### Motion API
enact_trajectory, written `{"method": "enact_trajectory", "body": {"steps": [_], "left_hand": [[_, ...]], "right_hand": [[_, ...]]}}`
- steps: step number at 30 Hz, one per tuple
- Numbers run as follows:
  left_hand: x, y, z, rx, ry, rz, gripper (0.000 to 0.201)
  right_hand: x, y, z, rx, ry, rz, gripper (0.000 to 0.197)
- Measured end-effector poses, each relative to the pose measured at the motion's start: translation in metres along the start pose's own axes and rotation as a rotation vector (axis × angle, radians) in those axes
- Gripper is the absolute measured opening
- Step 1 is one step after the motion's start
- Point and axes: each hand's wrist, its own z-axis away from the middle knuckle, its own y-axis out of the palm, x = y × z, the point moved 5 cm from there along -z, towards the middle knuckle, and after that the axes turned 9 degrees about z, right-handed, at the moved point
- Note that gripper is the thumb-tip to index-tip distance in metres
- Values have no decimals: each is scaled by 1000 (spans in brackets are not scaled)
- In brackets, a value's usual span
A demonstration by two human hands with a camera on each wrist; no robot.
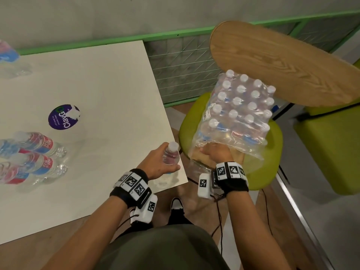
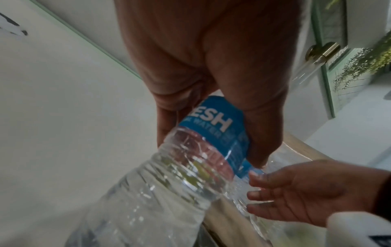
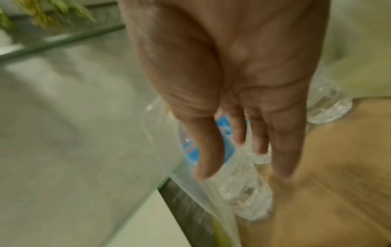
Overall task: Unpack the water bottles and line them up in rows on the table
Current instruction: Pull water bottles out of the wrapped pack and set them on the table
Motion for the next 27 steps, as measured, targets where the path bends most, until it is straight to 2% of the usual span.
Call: {"method": "enact_trajectory", "body": {"steps": [2, 5, 6, 8, 9, 11, 13, 15, 18, 22, 27], "left_hand": [[3, -8, 3, -10, -6, -4, 46], [7, -19, 6, -33, -14, -14, 49], [8, -23, 7, -46, -18, -13, 51], [13, -33, 10, -82, -34, 4, 54], [16, -38, 12, -102, -45, 19, 56], [23, -49, 16, -135, -73, 35, 59], [27, -59, 19, -160, -100, 27, 61], [31, -69, 24, -176, -116, 10, 60], [40, -87, 36, -191, -117, 16, 58], [61, -118, 65, -264, -109, 90, 48], [100, -163, 112, -494, -166, 196, 53]], "right_hand": [[-3, -7, -6, -138, -17, 117, 39], [11, -5, -5, -203, -69, 124, 35], [14, -4, -4, -206, -54, 98, 34], [8, -6, -2, -173, 16, -131, 34], [0, -8, 3, -209, 63, -263, 35], [-10, -14, 12, -286, 63, -225, 37], [-16, -11, 18, -188, 22, -77, 39], [-17, 1, 31, 15, 43, 92, 47], [5, 37, 49, 247, -87, 233, 49], [62, 100, 61, 341, -312, 172, 59], [140, 186, 69, 359, -532, 92, 69]]}}
